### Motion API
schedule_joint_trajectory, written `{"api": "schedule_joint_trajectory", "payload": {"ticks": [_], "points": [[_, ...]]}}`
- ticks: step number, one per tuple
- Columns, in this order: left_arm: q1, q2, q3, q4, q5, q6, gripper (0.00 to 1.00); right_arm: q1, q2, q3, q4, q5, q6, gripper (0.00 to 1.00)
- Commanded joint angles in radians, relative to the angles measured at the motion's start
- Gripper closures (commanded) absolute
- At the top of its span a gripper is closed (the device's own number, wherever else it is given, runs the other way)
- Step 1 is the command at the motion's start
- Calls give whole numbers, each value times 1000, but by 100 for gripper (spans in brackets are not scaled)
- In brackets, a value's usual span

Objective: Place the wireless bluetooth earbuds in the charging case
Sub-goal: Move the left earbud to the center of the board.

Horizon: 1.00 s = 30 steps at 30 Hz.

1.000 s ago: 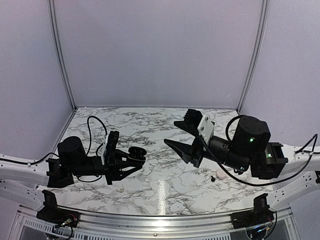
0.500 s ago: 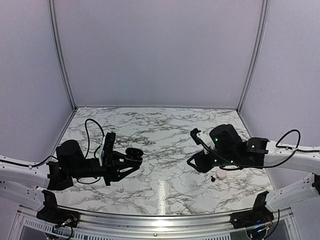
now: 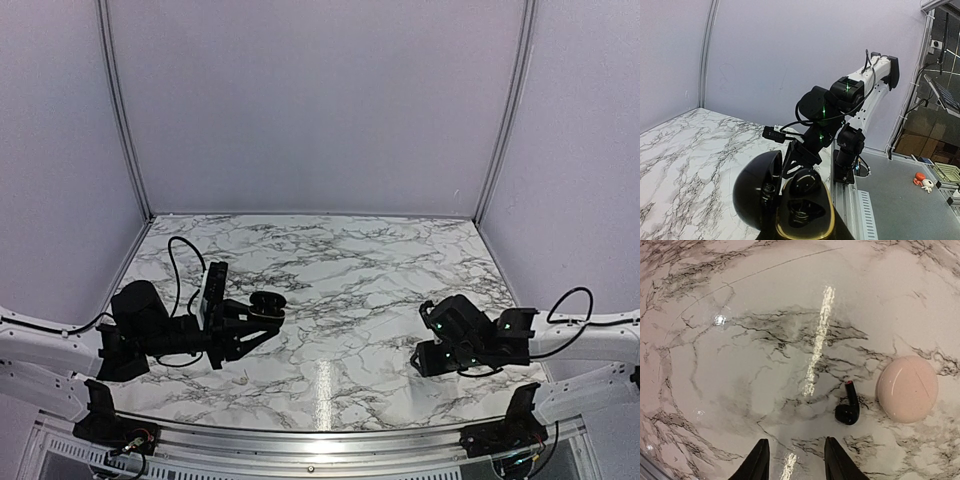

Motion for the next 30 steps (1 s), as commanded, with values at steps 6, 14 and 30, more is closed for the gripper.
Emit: {"api": "schedule_joint_trajectory", "payload": {"ticks": [6,14,30], "points": [[15,23,-12,79,32,-1,100,-14,62,-50,33,109,126,65],[32,6,-38,102,38,-13,100,-32,102,-42,81,176,99,69],[65,-26,-63,110,46,-30,100,-69,220,-6,200,142,-49,83]]}}
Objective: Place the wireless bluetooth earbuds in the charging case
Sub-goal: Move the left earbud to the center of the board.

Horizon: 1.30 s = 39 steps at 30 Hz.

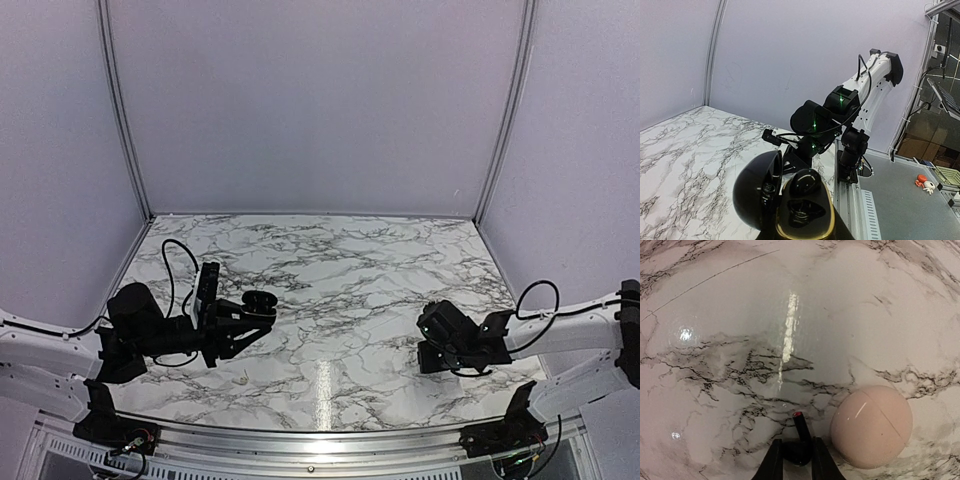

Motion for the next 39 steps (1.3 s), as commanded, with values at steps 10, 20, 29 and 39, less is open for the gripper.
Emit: {"api": "schedule_joint_trajectory", "payload": {"ticks": [10,20,29,39], "points": [[29,-31,-21,51,20,-23,100,6,129,140,216,-248,-341,90],[66,-100,-54,50,4,-60,100,170,405,415,211,-385,-675,90],[85,-156,-71,17,-12,-62,100,234,503,485,227,-464,-792,87],[86,-146,-57,10,1,-56,100,241,526,493,192,-401,-838,69]]}}
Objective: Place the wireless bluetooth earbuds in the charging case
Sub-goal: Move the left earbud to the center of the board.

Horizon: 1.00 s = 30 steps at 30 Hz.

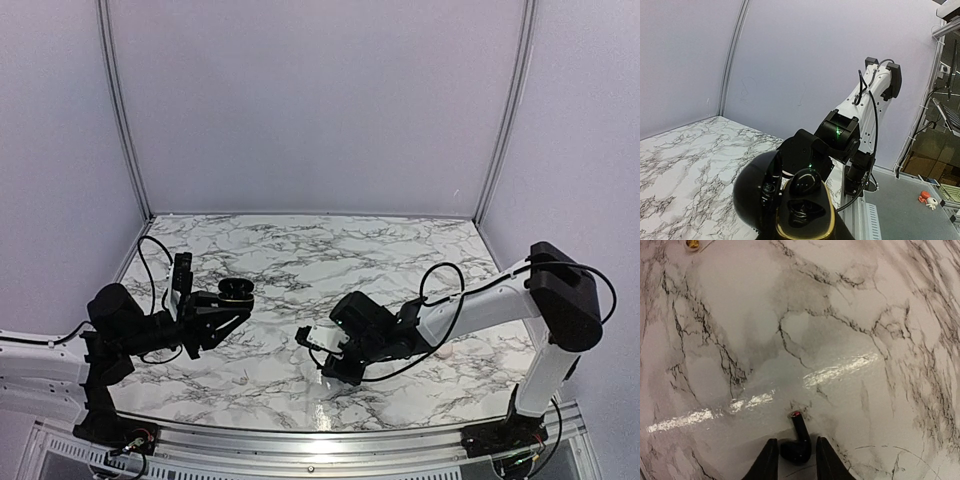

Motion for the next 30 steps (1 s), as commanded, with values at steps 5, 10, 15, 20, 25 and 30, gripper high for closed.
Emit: {"api": "schedule_joint_trajectory", "payload": {"ticks": [5,10,15,20,25,30], "points": [[6,-4,7,11,9,4,100,6,-35,5,-13,69,5,59],[5,-1,11,9,10,2,100,3,-41,-20,0,131,40,57],[6,-3,11,6,9,4,100,-28,-46,-29,9,146,61,64],[6,-7,10,1,2,5,100,-59,-56,-33,13,150,60,69],[6,-7,8,-3,-2,7,100,-70,-74,-45,10,129,56,67],[7,-7,11,-4,0,9,100,-80,-118,-67,47,29,76,66]]}}
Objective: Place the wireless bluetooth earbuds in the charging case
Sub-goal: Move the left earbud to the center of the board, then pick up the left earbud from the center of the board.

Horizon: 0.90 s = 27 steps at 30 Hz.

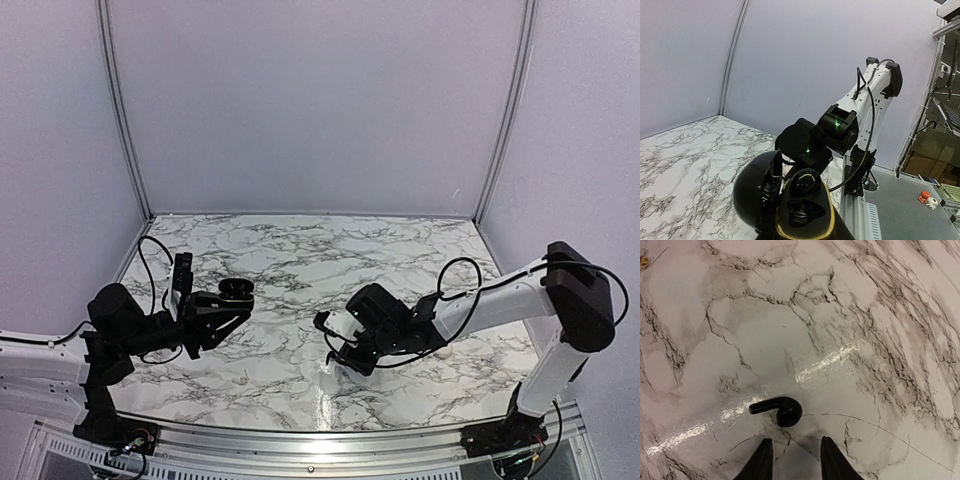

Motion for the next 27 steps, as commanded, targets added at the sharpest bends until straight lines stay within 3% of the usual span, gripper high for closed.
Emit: {"api": "schedule_joint_trajectory", "payload": {"ticks": [1,13,27], "points": [[7,-6,11,-1,1,9,100,-20,-52,-5,47,-99,29,66],[7,-2,19,-1,9,12,100,-80,6,45,72,-248,72,69],[7,-4,17,-4,8,14,100,-94,84,66,94,-257,91,73]]}}
